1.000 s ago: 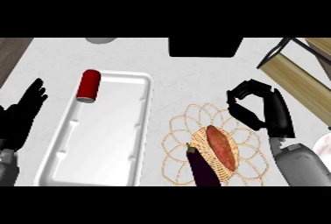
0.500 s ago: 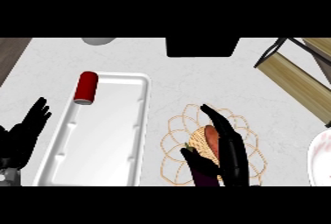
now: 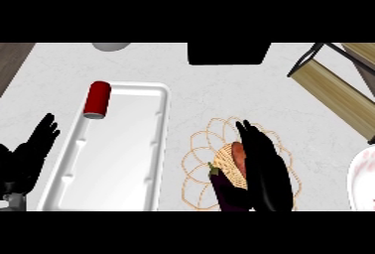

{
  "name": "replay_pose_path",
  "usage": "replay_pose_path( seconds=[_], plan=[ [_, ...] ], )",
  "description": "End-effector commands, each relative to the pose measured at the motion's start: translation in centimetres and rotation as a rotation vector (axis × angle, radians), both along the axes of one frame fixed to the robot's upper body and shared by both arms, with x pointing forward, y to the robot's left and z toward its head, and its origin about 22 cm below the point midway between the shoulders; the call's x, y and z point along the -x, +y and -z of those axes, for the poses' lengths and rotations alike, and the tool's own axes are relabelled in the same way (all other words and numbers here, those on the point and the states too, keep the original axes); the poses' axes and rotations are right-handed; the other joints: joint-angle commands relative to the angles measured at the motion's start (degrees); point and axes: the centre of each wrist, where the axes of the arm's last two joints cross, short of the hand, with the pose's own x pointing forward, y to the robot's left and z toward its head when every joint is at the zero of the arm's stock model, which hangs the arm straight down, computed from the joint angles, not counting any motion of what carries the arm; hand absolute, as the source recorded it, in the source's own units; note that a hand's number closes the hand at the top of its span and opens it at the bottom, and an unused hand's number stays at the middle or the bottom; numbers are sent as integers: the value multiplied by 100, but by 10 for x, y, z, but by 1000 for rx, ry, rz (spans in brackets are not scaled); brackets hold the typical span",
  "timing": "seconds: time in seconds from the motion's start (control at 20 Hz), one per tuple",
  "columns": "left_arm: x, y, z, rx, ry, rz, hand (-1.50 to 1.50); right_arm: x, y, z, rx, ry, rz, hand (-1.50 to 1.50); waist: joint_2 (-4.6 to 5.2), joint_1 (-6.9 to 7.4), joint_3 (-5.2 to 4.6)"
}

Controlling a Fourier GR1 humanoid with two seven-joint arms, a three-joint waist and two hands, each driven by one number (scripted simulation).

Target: Pick the sweet potato from the placemat and place it in the tiered shelf

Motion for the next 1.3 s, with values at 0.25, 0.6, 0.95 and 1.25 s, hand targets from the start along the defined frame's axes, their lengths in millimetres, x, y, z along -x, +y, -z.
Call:
replay_pose_path(
  seconds=[0.25,0.6,0.95,1.25],
  plan=[
    [3,-8,4,14,-5,22,0,-11,8,-31,382,346,-54,-150,50,127,18],
    [6,4,-7,5,-10,39,0,-17,19,-25,473,414,-28,-150,43,122,27],
    [-11,-10,-4,18,-1,18,0,-30,13,-25,508,445,-42,-150,50,68,29],
    [4,-5,4,6,-4,18,0,-37,7,0,503,435,-11,-150,53,85,32]
  ],
)
